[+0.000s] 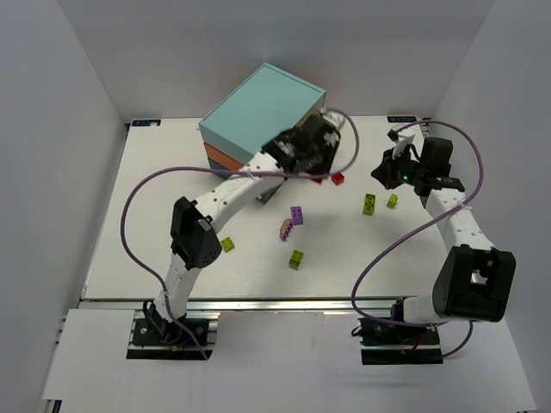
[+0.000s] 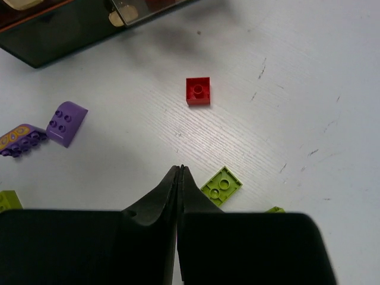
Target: Sort the legos into containers by color
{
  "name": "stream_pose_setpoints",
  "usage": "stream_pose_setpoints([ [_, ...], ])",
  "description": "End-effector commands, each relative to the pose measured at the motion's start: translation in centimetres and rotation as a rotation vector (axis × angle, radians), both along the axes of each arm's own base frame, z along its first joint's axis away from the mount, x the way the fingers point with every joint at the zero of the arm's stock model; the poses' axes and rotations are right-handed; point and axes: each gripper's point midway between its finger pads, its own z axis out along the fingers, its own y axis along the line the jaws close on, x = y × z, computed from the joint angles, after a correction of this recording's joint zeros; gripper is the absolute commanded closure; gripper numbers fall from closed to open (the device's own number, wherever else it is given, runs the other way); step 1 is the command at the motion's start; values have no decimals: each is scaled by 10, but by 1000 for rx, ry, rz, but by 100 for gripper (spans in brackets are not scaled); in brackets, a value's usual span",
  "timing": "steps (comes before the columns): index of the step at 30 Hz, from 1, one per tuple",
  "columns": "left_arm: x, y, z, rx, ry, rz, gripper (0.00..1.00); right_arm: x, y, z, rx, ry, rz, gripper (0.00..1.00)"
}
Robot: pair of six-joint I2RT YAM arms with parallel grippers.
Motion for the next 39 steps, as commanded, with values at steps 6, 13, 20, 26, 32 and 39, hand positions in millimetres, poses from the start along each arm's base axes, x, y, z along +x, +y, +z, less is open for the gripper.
stream_pose_setpoints([
  [6,106,31,42,-25,-295,117,95,-5,0,-9,4,-4,10,100],
  [13,145,5,65,-145,-467,116,94,-14,4,-21,20,35,27,100],
  [20,169,6,66,-159,-568,203,94,-22,6,-30,25,66,36,100],
  [26,181,14,55,-116,-603,262,88,-29,9,-35,22,79,57,100],
  [32,181,7,28,-95,-558,235,73,-33,17,-38,26,79,131,70],
  [39,178,7,27,-110,-535,241,33,-17,21,-45,-20,53,205,37],
])
